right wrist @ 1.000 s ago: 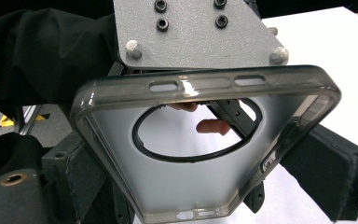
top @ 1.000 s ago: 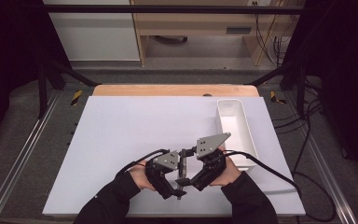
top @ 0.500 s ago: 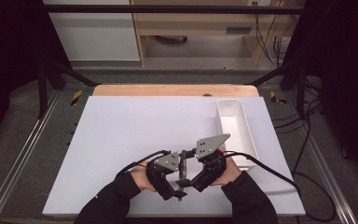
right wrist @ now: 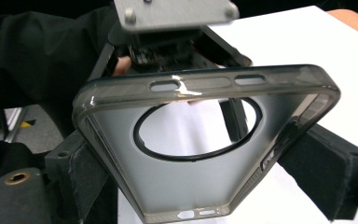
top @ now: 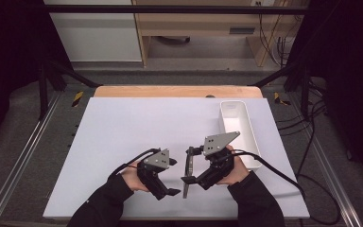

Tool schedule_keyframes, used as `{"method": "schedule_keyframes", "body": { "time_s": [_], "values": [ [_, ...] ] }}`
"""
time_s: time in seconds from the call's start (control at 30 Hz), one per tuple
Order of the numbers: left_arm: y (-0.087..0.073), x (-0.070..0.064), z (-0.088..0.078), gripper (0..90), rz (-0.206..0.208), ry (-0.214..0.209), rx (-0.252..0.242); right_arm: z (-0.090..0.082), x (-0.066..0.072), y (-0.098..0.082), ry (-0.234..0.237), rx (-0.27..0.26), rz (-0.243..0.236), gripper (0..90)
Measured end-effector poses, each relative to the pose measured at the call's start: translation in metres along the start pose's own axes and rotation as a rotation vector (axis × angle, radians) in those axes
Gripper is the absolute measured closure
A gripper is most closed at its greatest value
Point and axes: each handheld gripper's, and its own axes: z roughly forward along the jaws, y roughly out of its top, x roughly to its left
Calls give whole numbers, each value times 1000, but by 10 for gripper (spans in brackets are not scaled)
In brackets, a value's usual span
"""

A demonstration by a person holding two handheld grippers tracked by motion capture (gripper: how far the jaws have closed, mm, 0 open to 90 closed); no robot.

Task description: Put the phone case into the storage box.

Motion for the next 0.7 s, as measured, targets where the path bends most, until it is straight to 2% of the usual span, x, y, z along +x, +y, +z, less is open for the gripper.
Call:
{"method": "schedule_keyframes", "body": {
  "time_s": [0.5, 0.7],
  "values": [
    [-37, 9, -41, 13, -140, 183, -65, -22, -8, 3, -121, -20, 34, 131],
    [-53, 9, -55, 13, -195, 249, -86, -32, -11, 6, -185, -29, 62, 131]
  ]
}}
